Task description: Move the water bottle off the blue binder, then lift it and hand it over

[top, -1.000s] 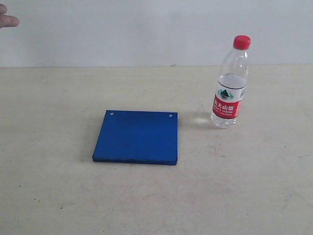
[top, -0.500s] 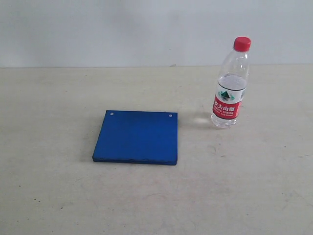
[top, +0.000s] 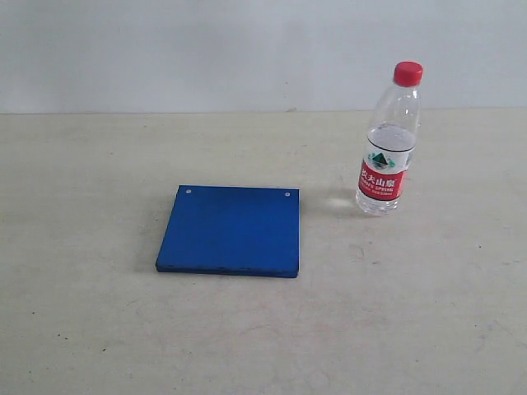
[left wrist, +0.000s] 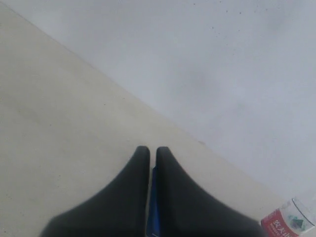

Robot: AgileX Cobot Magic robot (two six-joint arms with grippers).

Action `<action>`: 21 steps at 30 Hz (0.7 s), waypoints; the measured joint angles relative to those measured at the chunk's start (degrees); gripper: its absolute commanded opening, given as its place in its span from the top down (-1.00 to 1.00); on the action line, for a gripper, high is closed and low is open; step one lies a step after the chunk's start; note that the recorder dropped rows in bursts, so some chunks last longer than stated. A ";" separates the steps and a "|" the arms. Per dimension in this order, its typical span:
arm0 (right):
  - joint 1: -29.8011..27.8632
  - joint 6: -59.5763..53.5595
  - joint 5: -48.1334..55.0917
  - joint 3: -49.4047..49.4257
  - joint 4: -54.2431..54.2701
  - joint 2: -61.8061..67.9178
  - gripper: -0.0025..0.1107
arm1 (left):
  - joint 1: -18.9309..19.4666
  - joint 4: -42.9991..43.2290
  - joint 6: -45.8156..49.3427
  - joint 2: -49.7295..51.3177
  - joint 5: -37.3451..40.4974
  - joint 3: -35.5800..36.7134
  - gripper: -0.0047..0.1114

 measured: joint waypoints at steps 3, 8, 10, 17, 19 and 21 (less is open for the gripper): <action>0.00 2.87 -16.27 11.92 12.09 4.08 0.95 | 0.00 -0.14 0.82 0.00 0.00 0.00 0.84; 0.00 4.68 -15.30 19.07 22.50 14.53 0.49 | 0.00 -10.25 3.42 0.00 4.14 0.00 0.84; 0.00 4.16 -9.26 18.60 23.48 20.04 0.22 | 0.00 -23.08 13.33 0.00 6.52 0.00 0.84; 0.00 -3.76 -0.73 9.83 28.24 38.35 0.00 | 0.00 -61.43 62.01 4.25 17.95 -4.06 0.84; 0.00 -6.86 2.07 5.84 29.91 43.28 0.00 | 0.00 -62.15 67.00 9.94 18.57 -5.65 0.84; 0.00 -9.83 6.40 1.45 31.32 48.03 0.00 | 0.00 -62.15 70.80 17.25 18.77 -6.58 0.84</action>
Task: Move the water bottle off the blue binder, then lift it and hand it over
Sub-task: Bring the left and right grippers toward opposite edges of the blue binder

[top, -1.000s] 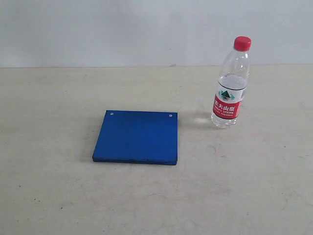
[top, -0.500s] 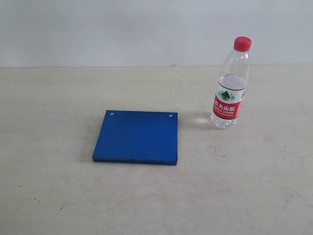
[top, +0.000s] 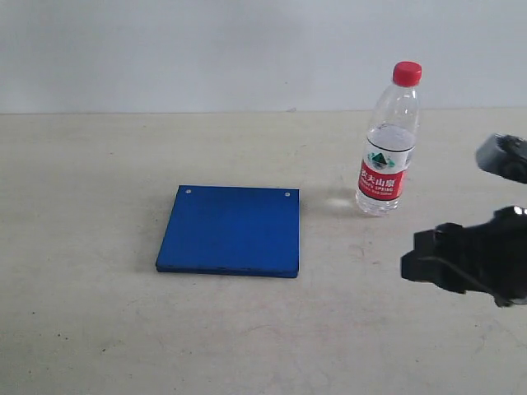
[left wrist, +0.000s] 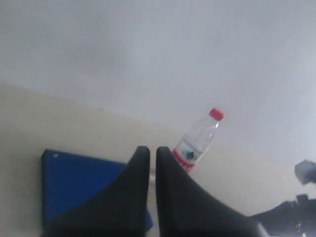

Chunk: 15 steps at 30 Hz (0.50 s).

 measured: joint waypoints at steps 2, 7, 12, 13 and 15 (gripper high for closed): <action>0.00 -2.84 5.22 -4.25 1.28 4.19 0.00 | 0.00 0.00 3.43 7.76 0.26 -0.98 0.84; 0.00 -10.22 20.22 -15.23 4.10 15.36 0.00 | 0.00 0.11 10.15 29.53 1.69 -6.11 0.84; 0.04 -10.93 24.01 -22.87 4.57 24.57 0.00 | 0.00 -2.00 16.71 48.75 7.86 -13.07 0.84; 0.04 -10.93 24.14 -23.72 4.85 26.28 0.00 | 0.00 -2.04 17.87 52.16 9.29 -14.45 0.84; 0.04 -10.93 24.39 -25.43 5.73 29.53 0.00 | 0.00 -2.27 19.59 58.38 12.55 -17.22 0.84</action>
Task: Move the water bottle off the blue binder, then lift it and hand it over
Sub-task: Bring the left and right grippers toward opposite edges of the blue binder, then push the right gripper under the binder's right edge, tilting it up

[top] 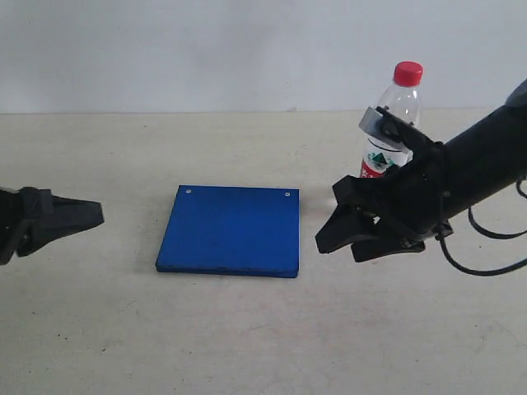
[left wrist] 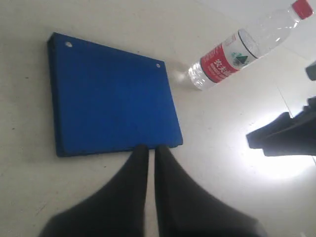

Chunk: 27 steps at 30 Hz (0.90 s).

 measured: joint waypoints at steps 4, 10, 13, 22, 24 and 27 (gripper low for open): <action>0.00 -1.41 0.35 -2.37 2.29 5.22 0.00 | 0.00 -0.23 1.41 9.25 2.89 -4.28 0.83; 0.00 -6.24 -0.77 -3.65 6.99 10.77 0.00 | 0.00 -0.44 5.91 21.58 5.28 -8.89 0.31; 0.00 -8.62 -3.16 -4.17 10.16 12.38 0.00 | 0.00 -0.44 6.36 27.22 7.63 -10.72 -0.09; 0.00 -9.82 -4.55 -10.13 12.88 17.24 0.00 | 0.00 -0.44 5.37 41.48 12.67 -18.46 -0.18; 0.00 -10.03 -4.55 -11.07 13.31 18.65 0.00 | 0.00 -0.44 5.11 43.43 13.04 -19.79 -0.18; 0.00 -11.08 -4.55 -12.21 14.23 20.60 0.00 | 0.00 -0.66 4.90 45.40 14.32 -21.45 -0.18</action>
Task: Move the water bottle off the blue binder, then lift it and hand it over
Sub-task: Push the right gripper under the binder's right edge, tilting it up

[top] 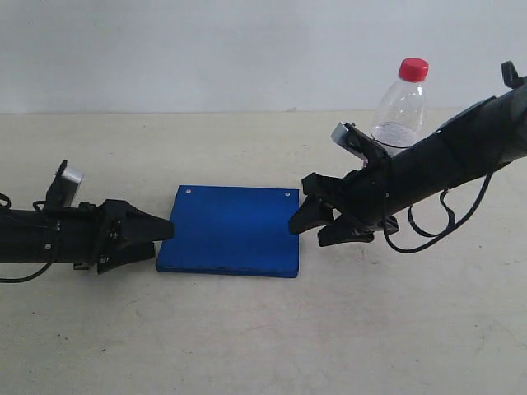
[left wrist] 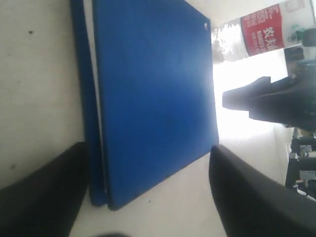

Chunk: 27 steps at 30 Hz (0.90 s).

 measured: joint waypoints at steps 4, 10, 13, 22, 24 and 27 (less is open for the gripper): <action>0.00 -1.32 0.34 -0.89 2.03 2.28 0.00 | 0.00 -0.10 0.00 0.94 1.17 -1.33 -0.18; 0.24 -5.19 4.01 -1.25 6.54 4.48 0.00 | 0.00 -0.20 0.50 1.66 4.82 -1.39 -0.18; 1.28 -6.85 4.51 -1.29 7.28 4.75 0.00 | 0.00 -0.09 0.75 1.76 7.75 -1.39 -0.18; 5.32 -13.18 2.73 -1.29 7.58 4.64 0.25 | 0.90 -1.80 1.24 1.76 7.29 -1.39 -0.18; 5.70 -13.58 2.87 -1.29 7.84 4.64 0.47 | 1.18 -2.03 1.46 1.76 7.15 -1.39 -0.18; 6.25 -13.58 3.66 -1.29 7.84 4.86 0.76 | 1.46 -2.51 1.58 1.76 5.47 -1.39 -0.18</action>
